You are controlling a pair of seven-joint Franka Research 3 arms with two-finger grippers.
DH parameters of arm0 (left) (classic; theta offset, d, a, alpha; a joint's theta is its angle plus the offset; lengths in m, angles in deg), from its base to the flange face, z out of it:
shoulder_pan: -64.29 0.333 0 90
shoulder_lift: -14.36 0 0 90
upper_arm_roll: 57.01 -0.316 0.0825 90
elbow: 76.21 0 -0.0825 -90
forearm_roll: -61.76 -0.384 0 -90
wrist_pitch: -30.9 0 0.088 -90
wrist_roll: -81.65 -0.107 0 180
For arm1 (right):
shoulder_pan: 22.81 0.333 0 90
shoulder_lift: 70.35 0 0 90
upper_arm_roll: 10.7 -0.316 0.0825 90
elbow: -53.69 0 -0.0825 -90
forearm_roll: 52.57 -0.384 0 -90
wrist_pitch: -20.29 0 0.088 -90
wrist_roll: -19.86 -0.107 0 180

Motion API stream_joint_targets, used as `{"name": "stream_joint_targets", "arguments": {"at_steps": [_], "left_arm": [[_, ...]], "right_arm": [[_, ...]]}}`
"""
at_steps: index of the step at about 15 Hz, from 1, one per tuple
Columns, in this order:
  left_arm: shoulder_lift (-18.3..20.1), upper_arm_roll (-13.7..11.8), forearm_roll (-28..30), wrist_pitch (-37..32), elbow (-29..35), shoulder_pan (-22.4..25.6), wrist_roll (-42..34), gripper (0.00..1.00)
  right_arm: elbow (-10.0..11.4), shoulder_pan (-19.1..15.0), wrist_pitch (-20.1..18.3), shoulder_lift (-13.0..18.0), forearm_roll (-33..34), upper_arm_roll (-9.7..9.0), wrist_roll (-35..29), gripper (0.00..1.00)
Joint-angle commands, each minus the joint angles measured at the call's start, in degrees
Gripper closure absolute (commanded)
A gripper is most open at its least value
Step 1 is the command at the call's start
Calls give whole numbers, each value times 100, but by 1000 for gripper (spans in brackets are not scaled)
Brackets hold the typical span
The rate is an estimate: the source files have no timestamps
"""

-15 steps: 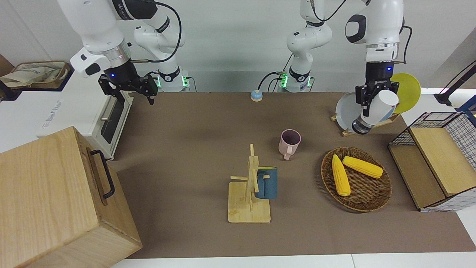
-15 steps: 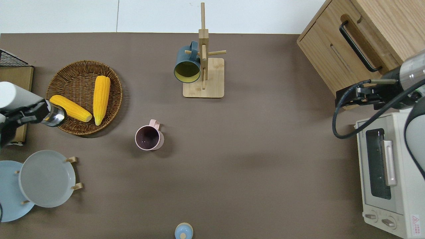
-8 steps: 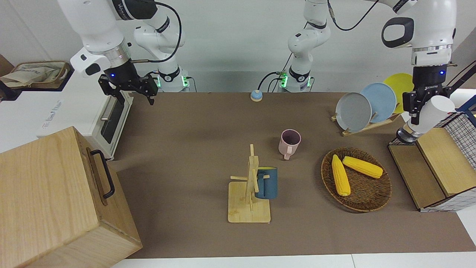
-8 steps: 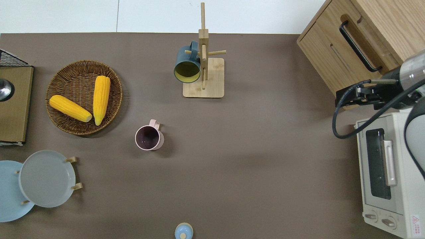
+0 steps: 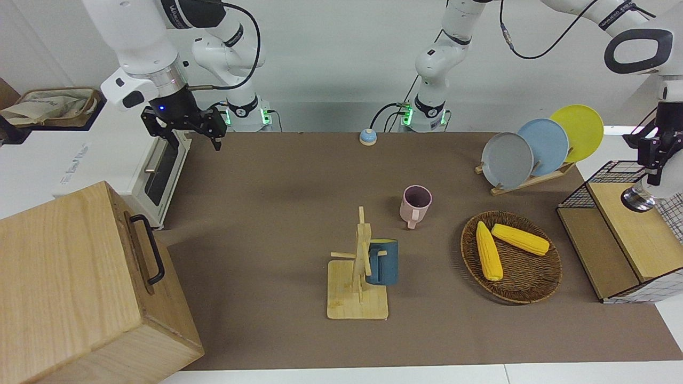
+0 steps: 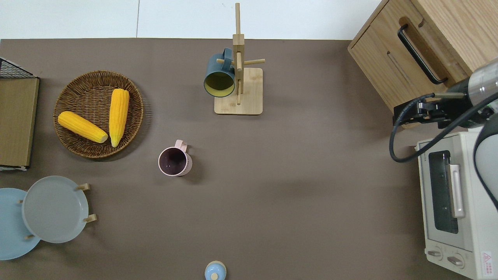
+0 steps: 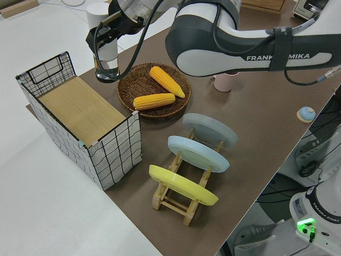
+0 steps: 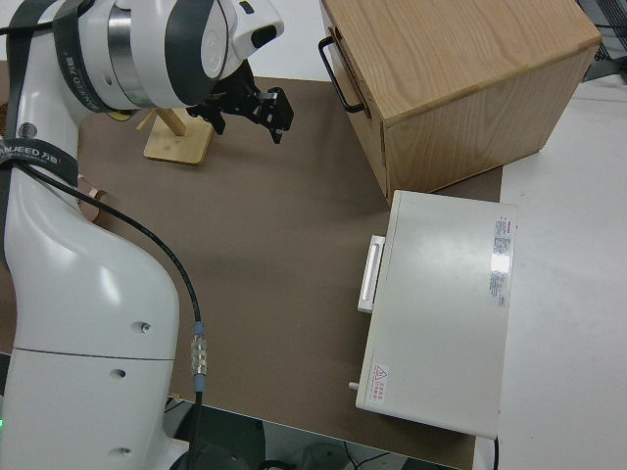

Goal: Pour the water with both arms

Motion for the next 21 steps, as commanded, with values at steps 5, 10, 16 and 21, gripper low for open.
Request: {"name": "stream_joint_targets", "arguments": {"at_steps": [5,10,16,21], "left_arm": [[-804,23,1529,2,-561,530,-2142,1000],[-1236,-109,2216,231,-631,601,-2891,1000],[-1420,-109,2278,379,-728,592,-2908,1000],[-1473,-136,2278,389,-728,592,-3005,1000]], "right_arm": [[169,-104,26,128,-98,-66,74,7],[169,-104,26,128,-98,-66,74,7],[169,-104,26,137,-98,-66,74,9],[169,-104,26,128,-98,-66,74,9]]}}
